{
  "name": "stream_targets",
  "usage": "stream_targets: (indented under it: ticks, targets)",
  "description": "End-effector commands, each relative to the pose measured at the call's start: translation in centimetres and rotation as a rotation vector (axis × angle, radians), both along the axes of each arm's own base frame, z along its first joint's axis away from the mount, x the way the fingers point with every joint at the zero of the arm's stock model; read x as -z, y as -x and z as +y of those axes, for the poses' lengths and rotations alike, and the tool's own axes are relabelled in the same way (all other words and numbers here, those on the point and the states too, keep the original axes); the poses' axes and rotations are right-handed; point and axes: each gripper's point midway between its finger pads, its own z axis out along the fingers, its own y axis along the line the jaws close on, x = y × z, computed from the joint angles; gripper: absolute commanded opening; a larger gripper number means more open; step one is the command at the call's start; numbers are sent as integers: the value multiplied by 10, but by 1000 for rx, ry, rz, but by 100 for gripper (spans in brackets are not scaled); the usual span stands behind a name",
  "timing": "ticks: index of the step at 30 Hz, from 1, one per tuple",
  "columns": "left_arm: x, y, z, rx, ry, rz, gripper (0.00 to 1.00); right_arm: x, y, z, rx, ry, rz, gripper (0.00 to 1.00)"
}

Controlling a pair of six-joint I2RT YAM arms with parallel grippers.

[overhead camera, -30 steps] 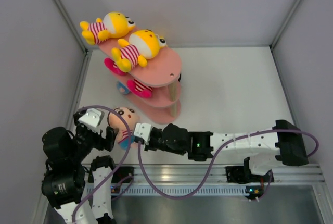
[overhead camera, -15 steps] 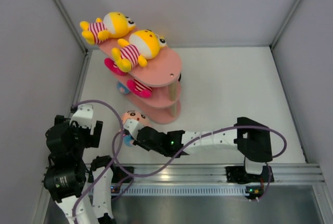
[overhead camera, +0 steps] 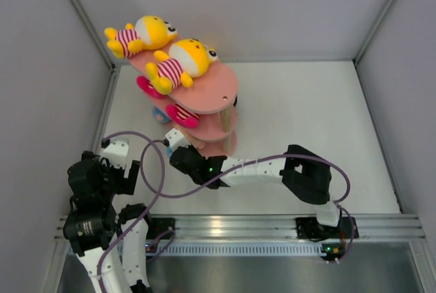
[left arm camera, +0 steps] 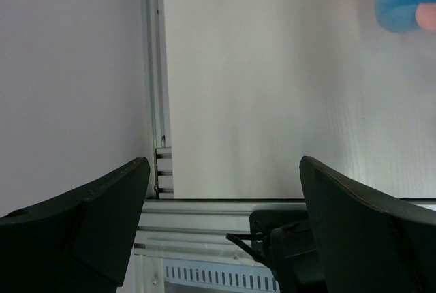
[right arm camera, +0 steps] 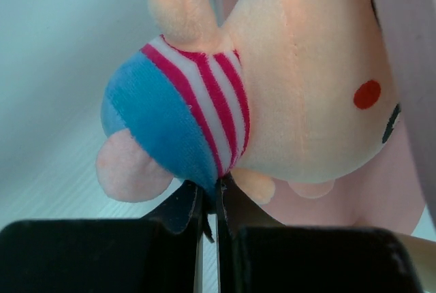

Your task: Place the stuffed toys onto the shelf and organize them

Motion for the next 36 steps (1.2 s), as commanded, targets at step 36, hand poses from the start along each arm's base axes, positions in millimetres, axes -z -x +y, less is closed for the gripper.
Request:
stream_targets:
  ticks: [36]
  targets:
    - [-1,-6,-7,60,-10,-52,97,-4,-82,-8,206,11,-312,18]
